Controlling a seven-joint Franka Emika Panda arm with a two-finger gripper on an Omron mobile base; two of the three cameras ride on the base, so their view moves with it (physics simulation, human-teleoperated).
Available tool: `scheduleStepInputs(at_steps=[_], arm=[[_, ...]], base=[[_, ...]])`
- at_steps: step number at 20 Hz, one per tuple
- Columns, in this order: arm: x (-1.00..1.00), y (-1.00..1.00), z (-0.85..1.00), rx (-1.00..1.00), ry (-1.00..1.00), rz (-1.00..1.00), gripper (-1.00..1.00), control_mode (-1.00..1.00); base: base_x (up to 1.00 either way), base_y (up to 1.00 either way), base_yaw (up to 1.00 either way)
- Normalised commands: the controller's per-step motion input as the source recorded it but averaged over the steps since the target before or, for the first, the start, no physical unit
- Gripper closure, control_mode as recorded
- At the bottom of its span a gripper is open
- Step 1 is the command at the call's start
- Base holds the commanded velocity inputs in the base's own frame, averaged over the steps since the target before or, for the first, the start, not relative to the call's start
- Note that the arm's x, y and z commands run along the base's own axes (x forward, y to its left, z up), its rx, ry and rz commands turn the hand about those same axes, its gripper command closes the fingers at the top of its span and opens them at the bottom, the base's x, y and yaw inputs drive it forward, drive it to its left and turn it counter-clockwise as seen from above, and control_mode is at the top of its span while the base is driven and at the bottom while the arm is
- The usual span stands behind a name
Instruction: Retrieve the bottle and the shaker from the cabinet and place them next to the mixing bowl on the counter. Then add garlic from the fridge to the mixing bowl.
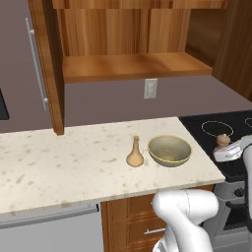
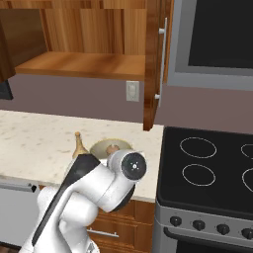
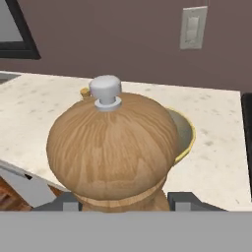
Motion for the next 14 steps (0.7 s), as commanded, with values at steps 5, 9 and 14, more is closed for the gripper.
scheduleStepInputs(at_steps=[5,9,14], arm=[[0.01,-0.39,-0.14,0.05,-0.18,0.24,1.00,-1.00],[0.20,-0.26,-0.08,0.02,-0.09,0.08,1.00,-1.00],[0.59,-0.05,0.06,0.00,0.03,0.01,1.00,-1.00]], base=[[0.00,0.00,0.00],[0.00,0.00,0.00],[0.00,0.00,0.00]])
